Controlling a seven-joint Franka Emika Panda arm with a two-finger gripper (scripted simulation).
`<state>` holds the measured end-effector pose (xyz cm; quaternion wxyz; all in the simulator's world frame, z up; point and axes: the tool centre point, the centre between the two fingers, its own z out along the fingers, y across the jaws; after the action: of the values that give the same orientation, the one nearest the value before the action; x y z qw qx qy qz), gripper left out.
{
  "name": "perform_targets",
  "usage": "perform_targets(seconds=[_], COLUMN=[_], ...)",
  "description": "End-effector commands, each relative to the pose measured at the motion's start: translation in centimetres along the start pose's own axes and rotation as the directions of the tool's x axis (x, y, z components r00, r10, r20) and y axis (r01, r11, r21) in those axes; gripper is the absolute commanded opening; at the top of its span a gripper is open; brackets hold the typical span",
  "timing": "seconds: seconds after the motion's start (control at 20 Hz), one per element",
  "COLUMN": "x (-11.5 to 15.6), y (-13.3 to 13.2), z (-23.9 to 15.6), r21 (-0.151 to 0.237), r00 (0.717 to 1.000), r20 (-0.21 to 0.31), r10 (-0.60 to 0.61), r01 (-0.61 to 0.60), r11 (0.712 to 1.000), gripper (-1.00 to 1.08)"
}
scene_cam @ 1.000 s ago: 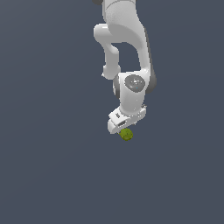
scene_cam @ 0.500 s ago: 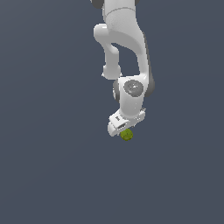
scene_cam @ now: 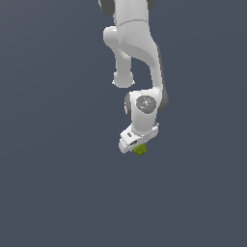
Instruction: Pick up the object and move it to a goal position.
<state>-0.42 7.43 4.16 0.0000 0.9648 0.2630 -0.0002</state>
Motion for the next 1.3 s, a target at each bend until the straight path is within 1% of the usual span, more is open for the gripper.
perform_targets(seconds=[0.0,0.45,0.7,0.95,1.1,1.25], x=[0.0,0.0,-0.8,-2.7,-4.4,-6.4], y=[0.0,0.1,1.2,4.0,6.5,9.5], z=[0.1,0.0,-0.1,-0.4,-0.6,-0.9], r21=[0.000,-0.001,-0.001,-0.001,-0.001,-0.001], r00=[1.000,1.000,1.000,1.000,1.000,1.000], r20=[0.000,0.000,0.000,0.000,0.000,0.000], r10=[-0.001,0.000,0.000,0.000,0.000,0.000], r01=[0.001,0.000,0.000,0.000,0.000,0.000], r11=[1.000,1.000,1.000,1.000,1.000,1.000], gripper=[-1.00,-1.00,-1.00,-1.00,-1.00,-1.00])
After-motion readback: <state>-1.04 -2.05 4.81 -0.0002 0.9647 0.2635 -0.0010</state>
